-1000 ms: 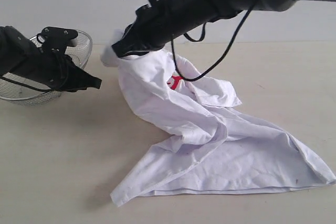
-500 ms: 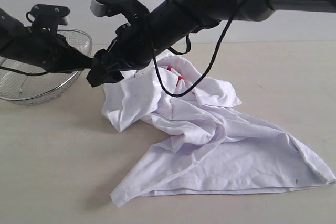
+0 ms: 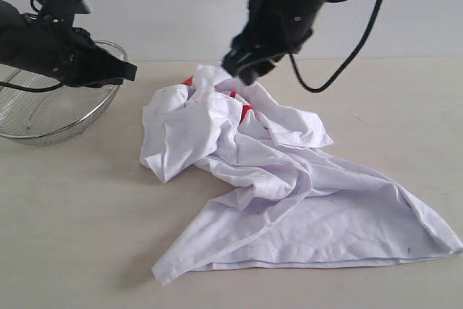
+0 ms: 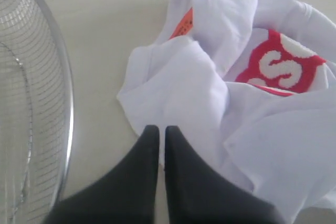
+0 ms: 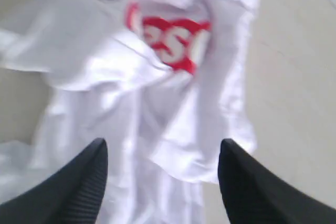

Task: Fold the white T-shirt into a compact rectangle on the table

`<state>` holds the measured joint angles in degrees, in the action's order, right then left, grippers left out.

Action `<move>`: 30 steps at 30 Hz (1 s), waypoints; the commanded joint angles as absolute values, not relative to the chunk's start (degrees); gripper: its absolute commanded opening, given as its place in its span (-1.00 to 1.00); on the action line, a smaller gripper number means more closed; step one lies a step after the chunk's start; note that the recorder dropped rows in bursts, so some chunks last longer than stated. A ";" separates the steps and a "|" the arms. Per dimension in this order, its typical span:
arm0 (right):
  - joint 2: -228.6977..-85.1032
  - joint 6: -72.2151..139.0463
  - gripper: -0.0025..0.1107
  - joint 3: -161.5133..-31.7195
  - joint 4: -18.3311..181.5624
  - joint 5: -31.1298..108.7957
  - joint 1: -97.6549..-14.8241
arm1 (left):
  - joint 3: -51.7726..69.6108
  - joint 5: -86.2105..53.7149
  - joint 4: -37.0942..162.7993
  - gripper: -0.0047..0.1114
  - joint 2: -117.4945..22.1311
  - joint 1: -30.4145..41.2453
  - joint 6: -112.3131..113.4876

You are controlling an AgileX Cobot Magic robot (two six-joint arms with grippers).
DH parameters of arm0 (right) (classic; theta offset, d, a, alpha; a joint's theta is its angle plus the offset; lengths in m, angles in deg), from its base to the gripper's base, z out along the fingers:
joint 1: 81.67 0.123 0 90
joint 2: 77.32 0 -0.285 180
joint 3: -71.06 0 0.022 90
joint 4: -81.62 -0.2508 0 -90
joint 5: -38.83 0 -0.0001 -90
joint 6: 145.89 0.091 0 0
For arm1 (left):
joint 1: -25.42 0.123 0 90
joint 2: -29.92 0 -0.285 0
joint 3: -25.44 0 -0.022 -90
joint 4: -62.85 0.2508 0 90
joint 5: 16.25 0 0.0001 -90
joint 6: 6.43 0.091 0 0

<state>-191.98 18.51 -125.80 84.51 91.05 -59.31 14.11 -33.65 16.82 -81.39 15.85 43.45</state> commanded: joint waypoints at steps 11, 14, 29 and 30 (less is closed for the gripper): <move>-201.26 25.85 0.04 -120.38 88.42 65.99 -70.61 | 22.42 -34.28 11.72 -0.84 -90.68 11.41 45.72; -203.70 25.46 -0.05 -120.38 86.07 61.61 -69.98 | 26.35 -36.37 11.28 -0.84 -93.67 11.41 44.88; -212.10 25.73 0.10 -127.35 78.32 60.96 -69.08 | 33.57 -38.74 14.73 -0.84 -103.07 9.83 41.12; -212.22 25.73 0.15 -127.74 77.85 60.82 -68.99 | 33.57 -38.74 15.23 -0.84 -103.22 9.83 40.49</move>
<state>-211.72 25.64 -126.21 80.05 60.30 -69.08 33.22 -38.16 13.61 -102.69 10.10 42.04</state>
